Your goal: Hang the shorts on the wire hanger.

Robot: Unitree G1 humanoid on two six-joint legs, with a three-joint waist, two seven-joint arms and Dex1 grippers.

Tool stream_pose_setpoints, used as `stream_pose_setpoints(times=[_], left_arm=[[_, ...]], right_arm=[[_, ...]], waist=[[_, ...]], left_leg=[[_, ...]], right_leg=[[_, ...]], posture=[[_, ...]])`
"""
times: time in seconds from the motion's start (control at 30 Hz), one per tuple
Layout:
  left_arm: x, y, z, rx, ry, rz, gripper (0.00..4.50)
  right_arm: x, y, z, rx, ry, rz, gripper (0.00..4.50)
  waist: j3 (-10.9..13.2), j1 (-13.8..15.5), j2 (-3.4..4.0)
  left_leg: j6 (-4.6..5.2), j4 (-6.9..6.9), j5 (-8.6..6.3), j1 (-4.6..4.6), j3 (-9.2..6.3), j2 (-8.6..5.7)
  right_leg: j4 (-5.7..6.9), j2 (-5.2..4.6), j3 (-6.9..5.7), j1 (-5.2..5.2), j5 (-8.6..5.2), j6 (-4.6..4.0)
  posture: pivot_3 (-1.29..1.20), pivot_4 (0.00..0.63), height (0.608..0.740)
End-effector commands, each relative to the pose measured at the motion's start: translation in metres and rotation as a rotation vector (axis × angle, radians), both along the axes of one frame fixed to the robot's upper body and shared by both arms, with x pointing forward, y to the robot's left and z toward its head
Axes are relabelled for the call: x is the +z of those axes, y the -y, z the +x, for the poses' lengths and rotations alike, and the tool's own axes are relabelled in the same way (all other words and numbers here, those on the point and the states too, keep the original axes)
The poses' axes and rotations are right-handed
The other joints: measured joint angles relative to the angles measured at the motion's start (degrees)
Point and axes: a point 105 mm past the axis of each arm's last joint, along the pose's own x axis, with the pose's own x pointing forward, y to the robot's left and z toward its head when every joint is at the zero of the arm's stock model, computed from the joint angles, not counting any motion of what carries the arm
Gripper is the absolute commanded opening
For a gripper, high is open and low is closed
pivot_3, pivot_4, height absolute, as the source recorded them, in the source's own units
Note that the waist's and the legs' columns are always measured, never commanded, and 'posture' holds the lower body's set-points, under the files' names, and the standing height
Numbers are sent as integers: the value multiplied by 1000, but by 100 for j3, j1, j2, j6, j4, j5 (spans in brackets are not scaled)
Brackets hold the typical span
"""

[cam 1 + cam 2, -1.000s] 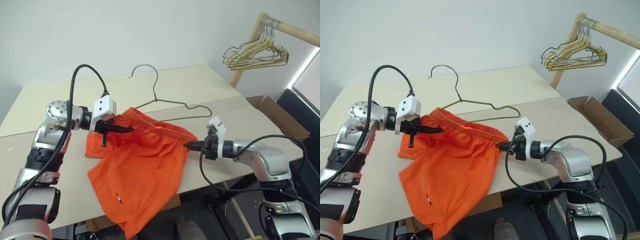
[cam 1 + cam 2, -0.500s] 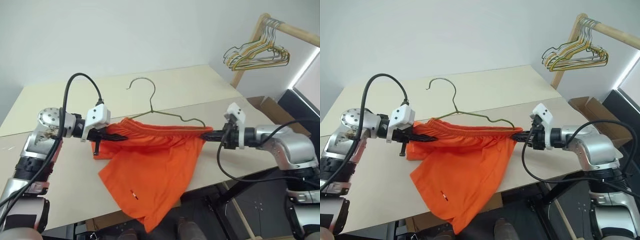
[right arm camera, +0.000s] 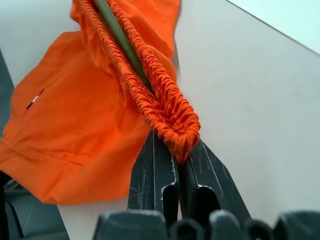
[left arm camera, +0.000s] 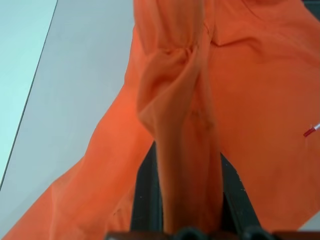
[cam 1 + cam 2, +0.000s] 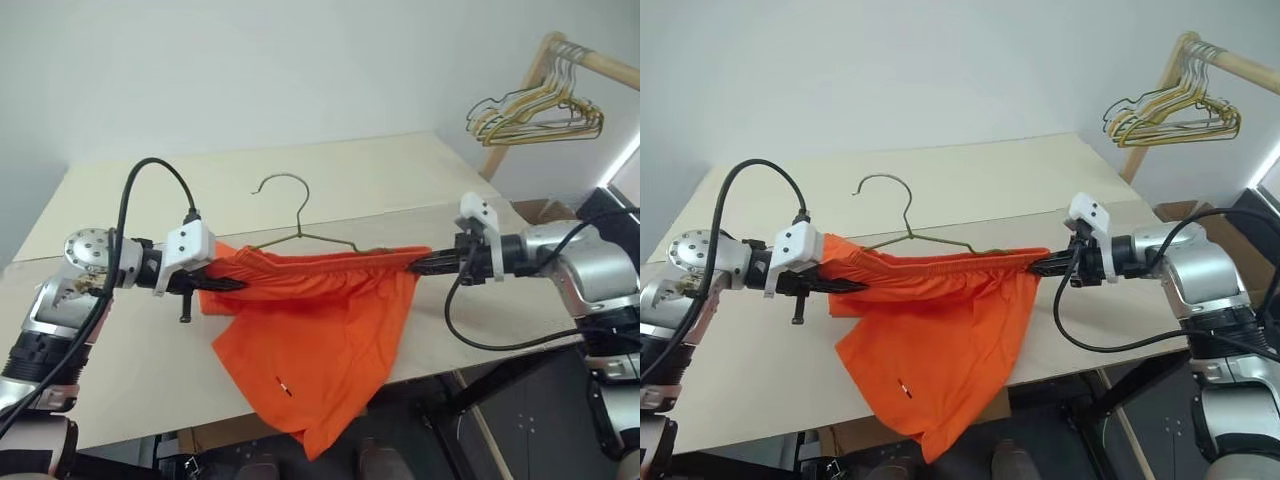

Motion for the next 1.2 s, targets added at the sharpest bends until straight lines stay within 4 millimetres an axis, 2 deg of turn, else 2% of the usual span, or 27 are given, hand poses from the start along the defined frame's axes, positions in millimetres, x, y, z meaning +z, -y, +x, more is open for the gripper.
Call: stream_pose_setpoints(times=[0.03, 0.27, 0.3, 0.37, 0.63, 0.7, 0.87, 1.0, 1.1, 1.2], left_arm=[[4, -12, 6, 45, 27, 43, 0], [6, 6, 14, 7, 38, 15, 0], [6, 7, 15, 7, 40, 12, 0], [7, 9, 17, 7, 42, 11, 0], [4, 14, 17, -5, 39, -3, 0], [4, 14, 17, -6, 39, -3, 0], [4, 14, 16, -19, 35, 3, 0], [5, 13, 17, -22, 40, 11, 0], [5, 12, 16, -32, 38, 19, 0], [4, 12, 16, -45, 34, 34, 0]], right_arm=[[24, 7, 2, -12, 90, -33, 27], [23, -18, -3, 74, 131, -76, 27], [22, -20, -5, 86, 128, -83, 589], [22, -20, -6, 87, 130, -89, 1141], [29, -13, -5, 52, 170, -95, 3994], [33, -7, -3, 34, 184, -96, 4446], [43, 3, 1, -7, 207, -85, 4446], [51, -6, -3, 22, 228, -52, 4446], [67, -27, -7, 71, 241, 26, 4446], [69, -57, -9, 127, 241, 39, 4446]], waist=[[0, 56, 0], [-1, 94, -2], [-1, 94, -2], [-1, 81, -2], [-1, 59, -2], [-1, 63, -2], [-1, 60, -2], [-1, 55, -2], [-1, 32, -2], [-1, 3, -1]], left_leg=[[0, 0, 0, 0, 1, 0], [0, 3, 0, -1, 5, 0], [0, 7, 0, -2, 6, -1], [0, 9, 0, -3, 7, -1], [0, 9, 0, -2, 6, 1], [0, 9, 0, -2, 6, 1], [0, 9, 0, -2, 7, 1], [0, 9, 0, -2, 7, 2], [0, 9, 0, -2, 7, 3], [0, 9, 0, 0, 6, 8]], right_leg=[[0, 0, 0, 0, 0, 0], [1, 0, 0, 0, 0, 0], [1, 0, 0, 1, 0, 0], [2, 0, 0, 0, 0, 0], [2, 2, 1, -1, 0, 0], [2, 2, 1, -1, 0, -1], [1, 2, 0, 0, 0, 0], [2, 3, 1, -1, 0, -1], [2, 3, 1, -1, 0, -1], [6, 9, 2, -4, 0, -1]], posture=[[-21, 0, 740], [-39, 0, 740], [-41, 0, 740], [-41, 0, 740], [-55, 0, 740], [-55, 0, 740], [-59, 0, 740], [-59, 0, 740], [-63, 0, 740], [-70, 0, 740]])
